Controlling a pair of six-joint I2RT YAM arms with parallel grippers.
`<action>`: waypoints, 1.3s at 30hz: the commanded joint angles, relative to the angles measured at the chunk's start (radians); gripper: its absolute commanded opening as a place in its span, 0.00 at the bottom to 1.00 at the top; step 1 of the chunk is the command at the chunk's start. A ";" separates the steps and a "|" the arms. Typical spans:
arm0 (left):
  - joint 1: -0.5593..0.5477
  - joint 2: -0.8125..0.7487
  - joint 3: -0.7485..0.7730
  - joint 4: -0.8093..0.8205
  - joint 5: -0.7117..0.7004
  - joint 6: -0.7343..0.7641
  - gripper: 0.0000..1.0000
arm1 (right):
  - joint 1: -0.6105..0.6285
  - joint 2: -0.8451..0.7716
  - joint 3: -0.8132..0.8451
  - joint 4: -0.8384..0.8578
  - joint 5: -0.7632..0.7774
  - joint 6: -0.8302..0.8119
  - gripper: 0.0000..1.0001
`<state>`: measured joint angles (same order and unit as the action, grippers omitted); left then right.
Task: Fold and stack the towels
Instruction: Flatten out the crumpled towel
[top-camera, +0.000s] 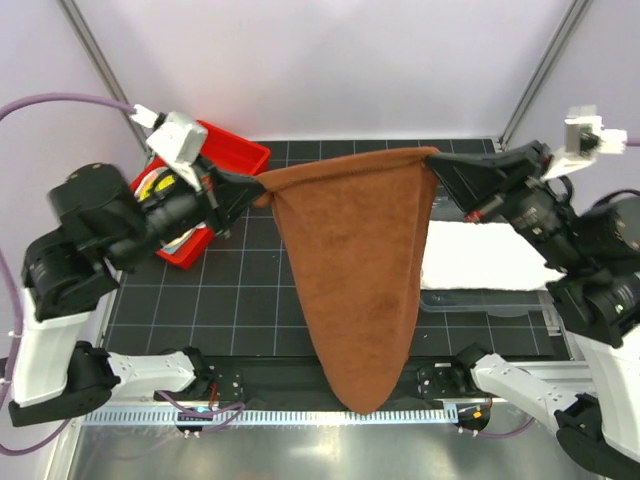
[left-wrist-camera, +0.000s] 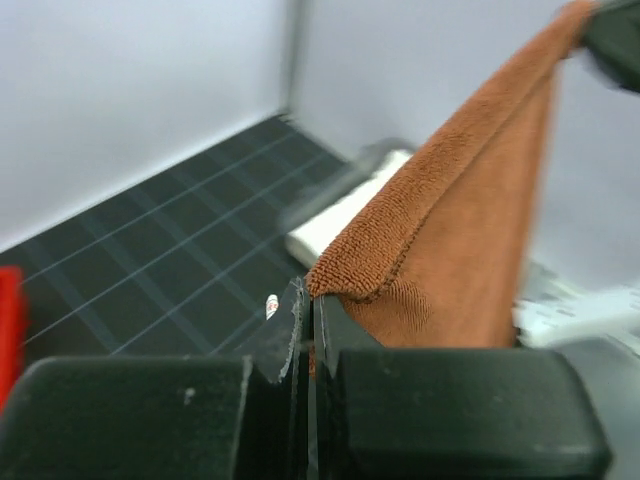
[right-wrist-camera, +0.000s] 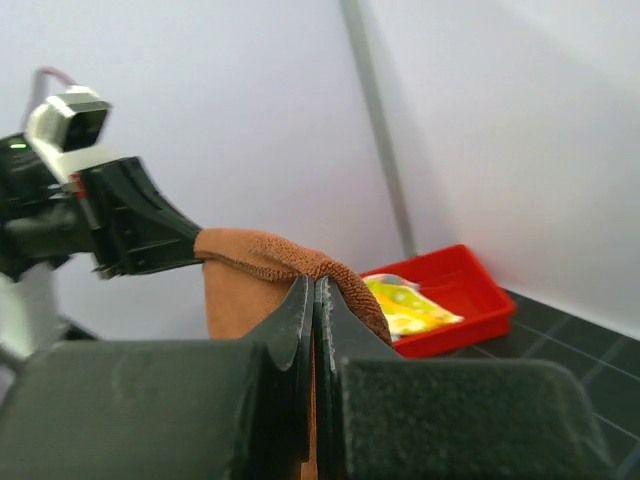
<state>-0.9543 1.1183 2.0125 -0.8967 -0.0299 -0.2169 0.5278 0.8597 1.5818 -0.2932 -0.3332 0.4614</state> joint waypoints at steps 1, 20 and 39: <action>0.014 0.086 0.014 -0.094 -0.344 0.105 0.00 | -0.002 0.110 0.009 -0.107 0.209 -0.159 0.01; 0.758 0.773 0.031 0.252 0.565 0.105 0.00 | -0.216 0.953 0.122 0.206 -0.006 -0.286 0.01; 0.753 0.169 -0.208 0.015 0.783 0.212 0.00 | -0.192 0.216 -0.129 -0.133 -0.228 -0.274 0.01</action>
<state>-0.1970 1.4414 1.8278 -0.8112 0.5961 -0.0463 0.3225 1.2758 1.5238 -0.4026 -0.4515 0.1619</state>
